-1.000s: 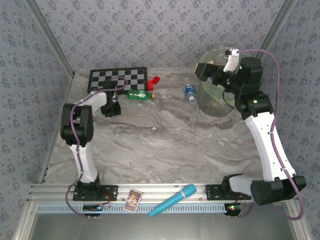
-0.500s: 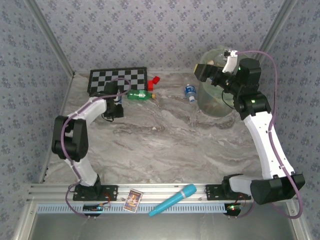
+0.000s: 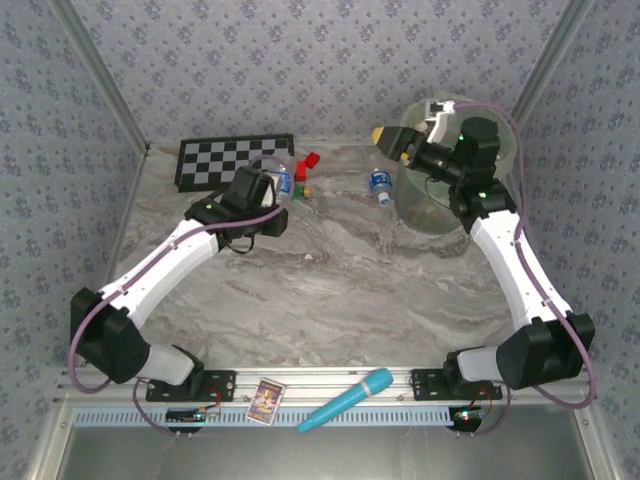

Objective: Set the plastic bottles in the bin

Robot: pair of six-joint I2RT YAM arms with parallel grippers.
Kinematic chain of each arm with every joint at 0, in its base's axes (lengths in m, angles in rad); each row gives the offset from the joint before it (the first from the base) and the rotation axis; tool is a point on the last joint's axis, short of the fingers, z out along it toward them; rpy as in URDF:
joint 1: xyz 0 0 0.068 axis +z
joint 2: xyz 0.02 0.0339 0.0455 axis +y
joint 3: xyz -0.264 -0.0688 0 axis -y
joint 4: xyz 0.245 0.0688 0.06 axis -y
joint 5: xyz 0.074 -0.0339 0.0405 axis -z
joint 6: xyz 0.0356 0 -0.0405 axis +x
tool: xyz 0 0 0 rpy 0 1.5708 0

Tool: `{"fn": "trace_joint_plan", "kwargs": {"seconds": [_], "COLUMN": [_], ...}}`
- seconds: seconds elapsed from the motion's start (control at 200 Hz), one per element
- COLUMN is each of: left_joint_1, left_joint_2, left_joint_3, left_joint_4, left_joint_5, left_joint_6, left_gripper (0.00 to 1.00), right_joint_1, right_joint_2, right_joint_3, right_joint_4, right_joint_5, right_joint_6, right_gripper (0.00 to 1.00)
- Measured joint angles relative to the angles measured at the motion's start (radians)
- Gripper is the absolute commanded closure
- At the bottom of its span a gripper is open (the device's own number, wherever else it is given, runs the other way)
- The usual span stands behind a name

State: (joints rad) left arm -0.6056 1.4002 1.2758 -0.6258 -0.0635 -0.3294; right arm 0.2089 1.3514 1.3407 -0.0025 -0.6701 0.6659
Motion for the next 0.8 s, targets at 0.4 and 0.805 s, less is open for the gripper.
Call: {"fn": "trace_joint_plan", "kwargs": {"seconds": [0.4, 0.805], "left_joint_1": [-0.245, -0.314], "left_joint_2": [-0.034, -0.045], "left_joint_3": [0.122, 0.129], "left_joint_4": [-0.088, -0.135], "left_joint_5": [-0.143, -0.222], "left_joint_6": [0.05, 0.056], "left_gripper": [0.72, 0.72], "right_joint_1": [0.188, 0.277], "right_joint_2": [0.187, 0.214], "right_joint_3": [0.146, 0.169], "right_joint_4": [-0.14, -0.216], "right_joint_5": [-0.053, -0.056], "right_joint_6": [-0.011, -0.011], "right_gripper": [0.24, 0.24]}}
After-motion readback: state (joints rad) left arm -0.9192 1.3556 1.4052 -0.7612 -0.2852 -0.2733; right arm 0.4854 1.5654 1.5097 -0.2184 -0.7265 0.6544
